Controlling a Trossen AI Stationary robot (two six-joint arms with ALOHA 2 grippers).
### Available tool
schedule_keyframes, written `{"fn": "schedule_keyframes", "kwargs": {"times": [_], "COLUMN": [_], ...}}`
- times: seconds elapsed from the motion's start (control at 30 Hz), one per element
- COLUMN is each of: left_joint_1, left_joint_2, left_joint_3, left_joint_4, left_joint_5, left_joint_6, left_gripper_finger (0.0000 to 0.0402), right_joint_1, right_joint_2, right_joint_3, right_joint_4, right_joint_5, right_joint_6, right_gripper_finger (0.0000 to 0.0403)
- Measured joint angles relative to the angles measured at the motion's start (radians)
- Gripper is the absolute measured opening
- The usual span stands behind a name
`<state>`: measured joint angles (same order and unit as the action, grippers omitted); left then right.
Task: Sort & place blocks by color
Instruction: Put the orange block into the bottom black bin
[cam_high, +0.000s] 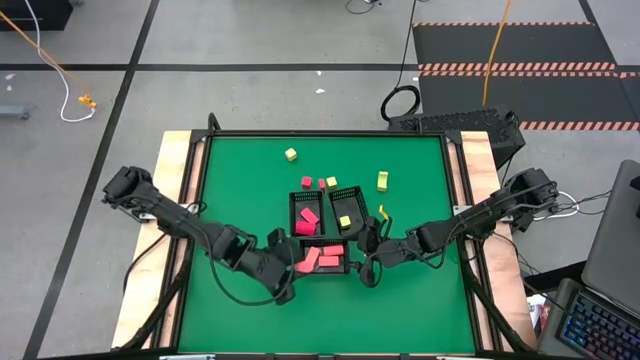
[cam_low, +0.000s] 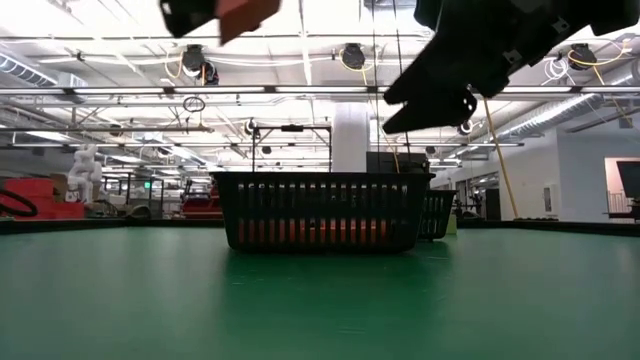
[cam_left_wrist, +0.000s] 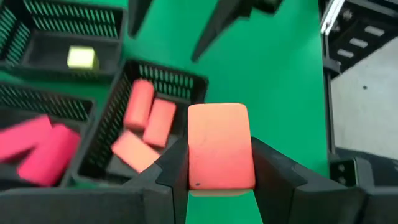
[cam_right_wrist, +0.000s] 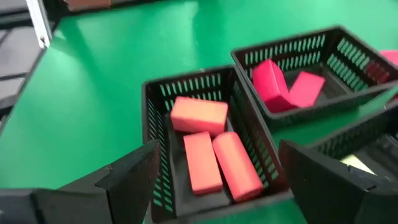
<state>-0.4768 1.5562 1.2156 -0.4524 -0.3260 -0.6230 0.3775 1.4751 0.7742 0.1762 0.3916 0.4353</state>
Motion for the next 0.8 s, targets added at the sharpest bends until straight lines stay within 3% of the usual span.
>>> {"fn": "schedule_keyframes", "kwargs": {"times": [0.37, 0.8], "left_joint_1": [0.088, 0.131], "left_joint_2": [0.016, 0.143], "left_joint_3": [-0.062, -0.075], "left_joint_4": [0.203, 0.261], "left_joint_5": [0.009, 0.014], "left_joint_6": [0.167, 0.205], "left_gripper_finger": [0.0130, 0.0130], "right_joint_1": [0.010, 0.026], "right_joint_2": [-0.120, -0.132], "right_joint_3": [-0.001, -0.036], "right_joint_4": [-0.143, -0.144], "right_joint_5": [0.006, 0.031], "right_joint_6": [0.076, 0.100], "right_gripper_finger": [0.0320, 0.0320]}}
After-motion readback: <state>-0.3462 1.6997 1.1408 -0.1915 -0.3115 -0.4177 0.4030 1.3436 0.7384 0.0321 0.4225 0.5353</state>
